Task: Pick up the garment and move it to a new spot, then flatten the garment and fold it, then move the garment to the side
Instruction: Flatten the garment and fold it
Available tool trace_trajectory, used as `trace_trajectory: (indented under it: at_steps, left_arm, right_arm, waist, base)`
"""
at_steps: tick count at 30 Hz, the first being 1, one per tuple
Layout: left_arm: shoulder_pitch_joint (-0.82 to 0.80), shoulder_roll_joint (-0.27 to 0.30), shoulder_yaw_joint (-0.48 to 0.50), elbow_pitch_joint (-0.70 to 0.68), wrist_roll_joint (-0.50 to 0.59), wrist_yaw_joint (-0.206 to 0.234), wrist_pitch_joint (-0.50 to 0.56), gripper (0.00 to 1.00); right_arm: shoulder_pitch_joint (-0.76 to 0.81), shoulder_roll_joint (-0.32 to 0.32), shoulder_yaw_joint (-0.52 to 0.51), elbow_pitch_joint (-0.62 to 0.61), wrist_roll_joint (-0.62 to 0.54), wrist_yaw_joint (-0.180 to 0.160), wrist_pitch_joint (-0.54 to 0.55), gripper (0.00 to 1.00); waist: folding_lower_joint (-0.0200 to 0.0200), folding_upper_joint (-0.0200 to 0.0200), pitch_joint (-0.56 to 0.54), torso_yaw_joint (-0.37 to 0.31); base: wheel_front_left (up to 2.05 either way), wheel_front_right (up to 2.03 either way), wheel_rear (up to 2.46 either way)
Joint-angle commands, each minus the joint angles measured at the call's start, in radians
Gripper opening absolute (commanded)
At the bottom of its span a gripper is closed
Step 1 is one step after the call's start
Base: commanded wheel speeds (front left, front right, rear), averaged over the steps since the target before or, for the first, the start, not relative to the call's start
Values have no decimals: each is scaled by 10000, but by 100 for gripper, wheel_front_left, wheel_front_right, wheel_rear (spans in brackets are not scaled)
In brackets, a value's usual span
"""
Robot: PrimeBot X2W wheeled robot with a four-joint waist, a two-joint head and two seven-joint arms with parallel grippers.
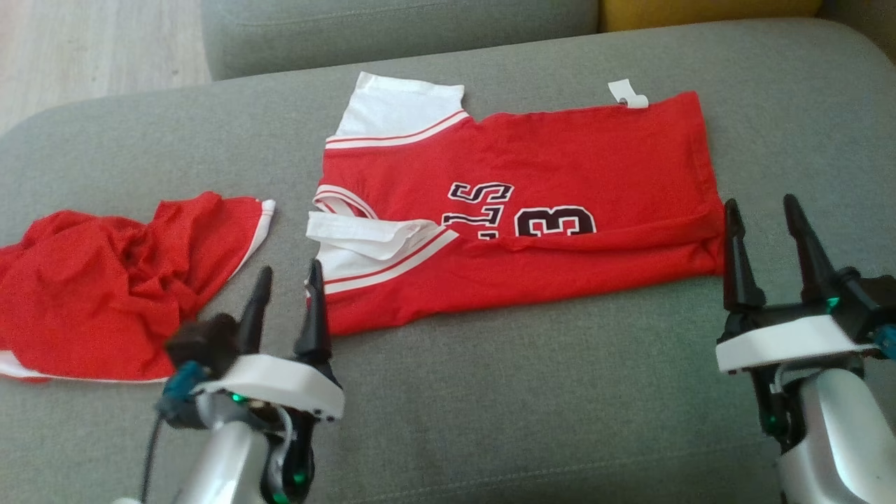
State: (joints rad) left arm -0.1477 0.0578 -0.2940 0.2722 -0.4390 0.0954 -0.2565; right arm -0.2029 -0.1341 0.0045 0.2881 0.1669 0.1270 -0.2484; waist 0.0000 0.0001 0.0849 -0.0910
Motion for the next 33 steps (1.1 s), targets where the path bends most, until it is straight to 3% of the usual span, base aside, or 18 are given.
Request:
trace_trajectory:
  at_steps: [1,6,12,24,25,26,27,33]
  left_arm:
    - [-473,15,194,-140,172,-45,-52,100]
    - [-1002,45,-120,1320,543,97,218,100]
    - [-1722,150,16,2804,677,741,947,100]
    - [-2416,382,-567,4385,935,537,2089,100]
    - [-2465,384,-623,4457,950,488,2138,91]
    - [-2511,384,-657,4495,956,450,2122,33]
    - [-2547,379,-667,4505,947,423,2051,0]
    - [-2736,342,-723,4164,974,326,1183,0]
  right_arm:
    - [-280,-32,133,-473,-64,37,-123,100]
    - [-316,-9,64,-789,-119,37,-56,100]
    - [-381,72,11,-1014,140,37,237,100]
    - [-409,22,-278,-787,-109,37,986,100]
    - [-426,53,-364,-674,-185,37,1139,100]
    - [-444,86,-450,-559,-264,37,1294,100]
    - [-467,119,-529,-463,-351,37,1415,100]
    - [-667,388,-1196,325,-740,37,2194,100]
  waist:
    - [0,-1,38,-42]
    - [0,-1,240,-210]
    - [0,-1,596,-403]
    - [0,-1,1059,-499]
    - [0,-1,1077,-483]
    - [0,-1,1092,-462]
    - [0,-1,1103,-438]
    - [0,-1,1067,-182]
  base:
    - [0,0,0]
    - [0,0,0]
    - [0,0,0]
    - [0,0,0]
    - [0,0,0]
    - [0,0,0]
    - [0,0,0]
    - [0,0,0]
